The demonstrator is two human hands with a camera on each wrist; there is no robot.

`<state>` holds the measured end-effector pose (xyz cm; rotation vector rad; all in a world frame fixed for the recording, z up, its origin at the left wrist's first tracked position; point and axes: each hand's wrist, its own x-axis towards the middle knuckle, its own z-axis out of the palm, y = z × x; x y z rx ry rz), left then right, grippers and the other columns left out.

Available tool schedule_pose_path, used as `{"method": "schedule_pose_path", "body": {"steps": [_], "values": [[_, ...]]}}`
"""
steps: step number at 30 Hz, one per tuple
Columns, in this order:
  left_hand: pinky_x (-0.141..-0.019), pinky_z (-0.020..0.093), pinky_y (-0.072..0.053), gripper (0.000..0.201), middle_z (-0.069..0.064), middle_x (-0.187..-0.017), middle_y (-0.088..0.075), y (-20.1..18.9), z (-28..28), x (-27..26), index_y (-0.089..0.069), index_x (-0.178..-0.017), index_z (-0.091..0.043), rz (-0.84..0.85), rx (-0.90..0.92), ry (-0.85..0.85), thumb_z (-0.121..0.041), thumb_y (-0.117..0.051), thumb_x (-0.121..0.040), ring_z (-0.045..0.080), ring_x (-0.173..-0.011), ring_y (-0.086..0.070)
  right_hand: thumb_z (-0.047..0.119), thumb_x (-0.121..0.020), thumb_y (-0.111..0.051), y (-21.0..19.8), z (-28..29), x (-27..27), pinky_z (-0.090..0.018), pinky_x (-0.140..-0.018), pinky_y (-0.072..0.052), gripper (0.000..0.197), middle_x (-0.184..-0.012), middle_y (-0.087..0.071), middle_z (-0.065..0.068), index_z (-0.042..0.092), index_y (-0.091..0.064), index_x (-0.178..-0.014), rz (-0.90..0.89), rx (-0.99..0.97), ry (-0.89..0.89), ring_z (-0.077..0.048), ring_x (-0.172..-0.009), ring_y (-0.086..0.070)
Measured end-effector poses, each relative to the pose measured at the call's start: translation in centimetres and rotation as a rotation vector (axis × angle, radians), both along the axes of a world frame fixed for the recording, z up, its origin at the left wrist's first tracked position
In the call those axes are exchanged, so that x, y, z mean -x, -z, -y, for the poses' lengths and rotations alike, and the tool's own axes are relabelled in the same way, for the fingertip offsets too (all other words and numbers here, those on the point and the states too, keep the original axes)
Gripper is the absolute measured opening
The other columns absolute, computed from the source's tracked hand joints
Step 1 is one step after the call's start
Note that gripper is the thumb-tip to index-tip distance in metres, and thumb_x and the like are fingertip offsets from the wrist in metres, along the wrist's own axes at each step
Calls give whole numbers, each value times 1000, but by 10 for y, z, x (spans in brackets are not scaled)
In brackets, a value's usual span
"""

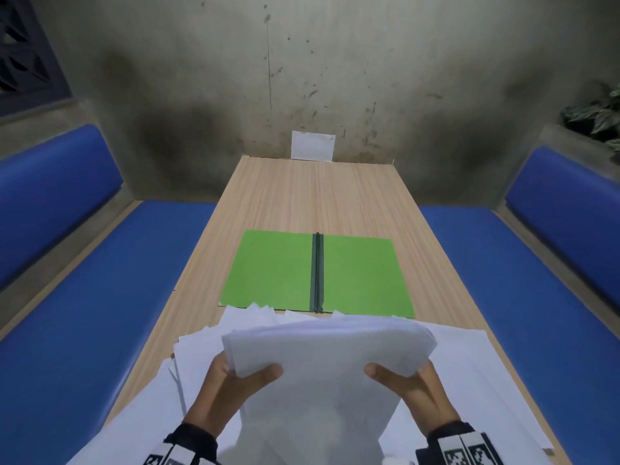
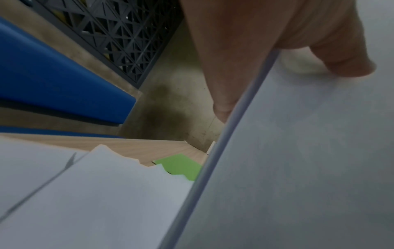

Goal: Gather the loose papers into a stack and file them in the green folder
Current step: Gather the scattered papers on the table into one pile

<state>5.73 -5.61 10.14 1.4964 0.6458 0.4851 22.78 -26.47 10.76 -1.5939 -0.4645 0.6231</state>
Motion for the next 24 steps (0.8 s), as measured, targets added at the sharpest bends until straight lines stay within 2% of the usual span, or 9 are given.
{"method": "schedule_pose_path", "body": {"steps": [3,5,8,10,12,17,19,21,24], "values": [[-60,18,-55,47,-6,-89,-75,8,-7,5,-67,-91,-25,-32,-1,73,-21,-83,-47,7,-74,-69,9,-56,-82,10,7,-7,-25,-70,-55,35,-86,-78,-1,22,-71,-86,-16,82,-27,-14,-85,-71],[-61,17,-54,54,-12,-88,-75,15,-4,4,-65,-91,-27,-82,31,134,-30,-90,-42,4,-76,-69,2,-62,-83,16,5,-6,-20,-72,-54,40,-89,-75,2,26,-66,-90,15,177,-104,-4,-86,-70],[-61,14,-53,34,-20,-82,-74,18,4,0,-73,-78,-38,-93,60,170,-27,-89,-50,-2,-74,-68,-3,-65,-81,22,-2,-2,-12,-66,-52,44,-82,-72,10,26,-63,-92,27,224,-154,11,-73,-66],[-62,18,-55,49,-11,-81,-76,18,4,-1,-74,-78,-39,-88,68,135,-38,-92,-33,4,-73,-70,-2,-65,-82,23,-4,-2,-16,-67,-53,40,-77,-75,10,25,-66,-90,29,209,-140,6,-74,-68],[-62,20,-56,43,1,-83,-77,17,-1,-1,-75,-80,-22,-72,116,72,-28,-88,-39,14,-77,-72,2,-65,-83,20,-2,-4,-14,-65,-54,34,-79,-78,7,19,-69,-91,-11,157,-117,1,-77,-71],[-63,23,-55,79,2,-82,-77,25,-8,6,-73,-81,-19,-133,149,123,-54,-88,-12,15,-75,-72,49,-25,-91,32,13,-13,-24,-73,-57,88,-99,-77,-6,11,-71,-102,-108,132,-110,-22,-97,-71],[-64,22,-55,72,-2,-84,-77,26,-6,8,-75,-78,-27,-144,154,150,-58,-86,-14,14,-78,-71,52,-22,-91,39,15,-14,-24,-72,-57,96,-100,-77,-9,8,-71,-104,-168,119,-143,-24,-95,-72],[-63,21,-55,63,-6,-82,-77,23,0,8,-75,-76,-36,-122,145,151,-61,-84,-19,10,-76,-71,41,-25,-93,41,14,-11,-27,-70,-57,88,-100,-76,-15,4,-71,-102,-251,50,-163,-27,-91,-73],[-63,20,-52,21,-5,-77,-77,18,3,7,-75,-78,-20,-142,183,80,-34,-81,-63,19,-82,-71,13,-50,-77,37,12,-10,-38,-71,-59,47,-97,-73,-22,-1,-70,-95,-445,-177,-115,-32,-83,-72]]}}
